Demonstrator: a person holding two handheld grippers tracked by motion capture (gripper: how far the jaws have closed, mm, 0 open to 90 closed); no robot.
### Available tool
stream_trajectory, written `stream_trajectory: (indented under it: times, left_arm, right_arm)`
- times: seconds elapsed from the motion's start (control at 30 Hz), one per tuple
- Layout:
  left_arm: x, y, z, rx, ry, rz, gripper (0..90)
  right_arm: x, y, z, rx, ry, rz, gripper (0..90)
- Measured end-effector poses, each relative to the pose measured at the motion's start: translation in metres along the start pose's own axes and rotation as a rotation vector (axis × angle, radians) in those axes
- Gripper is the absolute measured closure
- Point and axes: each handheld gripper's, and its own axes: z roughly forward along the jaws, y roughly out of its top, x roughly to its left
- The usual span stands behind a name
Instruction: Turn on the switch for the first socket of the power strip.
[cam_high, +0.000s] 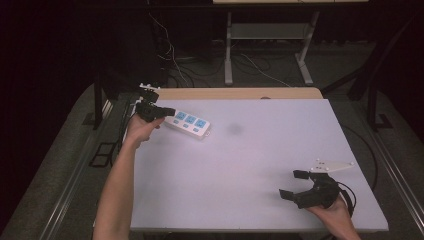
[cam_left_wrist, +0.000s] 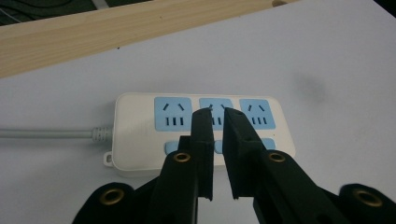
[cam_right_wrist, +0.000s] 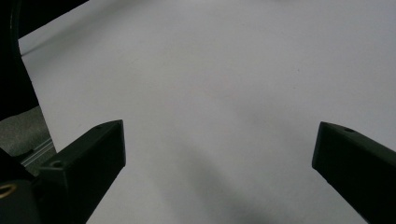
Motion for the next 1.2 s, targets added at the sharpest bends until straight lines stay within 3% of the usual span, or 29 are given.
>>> stream_trajectory:
  times: [0.13,0.6,1.2]
  left_arm:
    - [0.004,-0.001,0.004,-0.015,0.001,-0.006,88.9]
    - [0.020,-0.008,0.019,-0.014,0.016,-0.062,89.1]
    - [0.024,-0.020,0.034,-0.008,0.026,-0.092,89.1]
  right_arm:
    - [0.000,0.000,0.000,0.002,0.002,-0.005,2.2]
    - [0.000,0.000,0.000,0.006,-0.003,-0.002,2.2]
    - [0.000,-0.001,0.000,0.011,-0.007,-0.003,2.2]
